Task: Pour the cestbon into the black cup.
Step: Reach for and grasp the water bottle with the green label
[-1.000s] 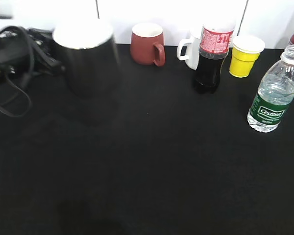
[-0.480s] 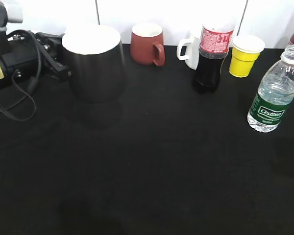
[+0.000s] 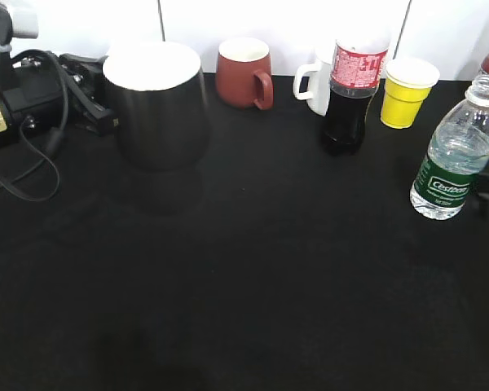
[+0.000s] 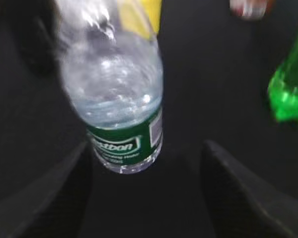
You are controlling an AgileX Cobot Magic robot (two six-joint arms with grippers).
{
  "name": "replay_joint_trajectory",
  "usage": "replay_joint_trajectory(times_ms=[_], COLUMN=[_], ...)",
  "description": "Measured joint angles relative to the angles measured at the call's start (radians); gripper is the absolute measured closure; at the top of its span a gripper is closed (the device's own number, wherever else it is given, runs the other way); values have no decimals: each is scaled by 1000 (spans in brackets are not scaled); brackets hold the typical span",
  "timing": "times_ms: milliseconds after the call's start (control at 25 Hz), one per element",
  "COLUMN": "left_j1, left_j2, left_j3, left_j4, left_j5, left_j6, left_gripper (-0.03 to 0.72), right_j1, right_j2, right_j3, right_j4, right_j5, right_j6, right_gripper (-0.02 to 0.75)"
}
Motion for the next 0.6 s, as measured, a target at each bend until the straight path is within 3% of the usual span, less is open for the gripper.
replay_joint_trajectory(times_ms=[80,200,440,600], left_j1=[0,0,0,0], left_j2=[0,2,4,4], left_j3=[0,0,0,0], left_j4=[0,0,0,0], left_j5=[0,0,1,1], left_j6=[0,0,0,0], left_gripper=[626,626,626,626], right_j1=[0,0,0,0], right_j2=[64,186,284,284], right_j3=[0,0,10,10], right_j4=[-116,-331,-401,-418], right_j5=[-56,-131,-322,-337], right_j6=[134,339,374,375], right_gripper=[209,100,84,80])
